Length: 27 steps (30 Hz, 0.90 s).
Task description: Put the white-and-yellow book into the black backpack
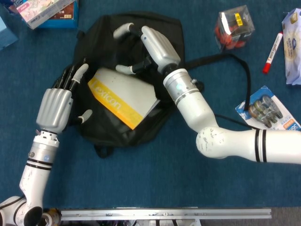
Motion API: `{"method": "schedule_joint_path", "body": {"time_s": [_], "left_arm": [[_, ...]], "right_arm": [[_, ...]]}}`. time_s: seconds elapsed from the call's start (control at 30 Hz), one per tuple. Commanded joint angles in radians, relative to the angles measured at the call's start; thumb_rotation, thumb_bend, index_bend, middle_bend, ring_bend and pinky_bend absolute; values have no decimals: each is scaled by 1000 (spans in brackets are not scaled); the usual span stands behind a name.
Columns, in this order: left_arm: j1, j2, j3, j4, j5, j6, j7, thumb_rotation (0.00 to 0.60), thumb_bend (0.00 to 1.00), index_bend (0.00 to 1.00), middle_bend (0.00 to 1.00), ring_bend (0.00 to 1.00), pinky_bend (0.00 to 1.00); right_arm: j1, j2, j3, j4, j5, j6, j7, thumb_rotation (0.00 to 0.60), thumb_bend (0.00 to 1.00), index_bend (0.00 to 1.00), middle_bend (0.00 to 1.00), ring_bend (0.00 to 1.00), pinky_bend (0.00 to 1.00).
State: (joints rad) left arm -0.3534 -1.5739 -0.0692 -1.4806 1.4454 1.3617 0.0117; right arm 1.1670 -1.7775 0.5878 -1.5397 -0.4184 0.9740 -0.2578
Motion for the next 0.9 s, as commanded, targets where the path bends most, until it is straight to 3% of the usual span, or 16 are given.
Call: {"method": "schedule_joint_path", "body": {"time_s": [0.03, 0.27, 0.5, 0.9], "left_arm": [[7, 7, -2, -11, -2, 5, 5, 600, 149, 0, 0, 0, 181], [22, 27, -3, -21, -13, 7, 21, 600, 149, 0, 0, 0, 178], [39, 51, -12, -21, -23, 19, 23, 600, 149, 0, 0, 0, 178], [60, 111, -51, 6, -102, 7, 60, 600, 149, 0, 23, 0, 178]], "right_arm": [[-2, 5, -2, -4, -4, -6, 9, 600, 42, 276, 342, 364, 612], [-12, 31, -8, -20, -18, -13, 25, 600, 9, 239, 293, 308, 507], [-49, 96, -39, -62, -49, -2, 23, 600, 21, 239, 293, 299, 484], [-217, 305, -241, -196, -295, 96, -47, 600, 412, 239, 366, 310, 487]]}}
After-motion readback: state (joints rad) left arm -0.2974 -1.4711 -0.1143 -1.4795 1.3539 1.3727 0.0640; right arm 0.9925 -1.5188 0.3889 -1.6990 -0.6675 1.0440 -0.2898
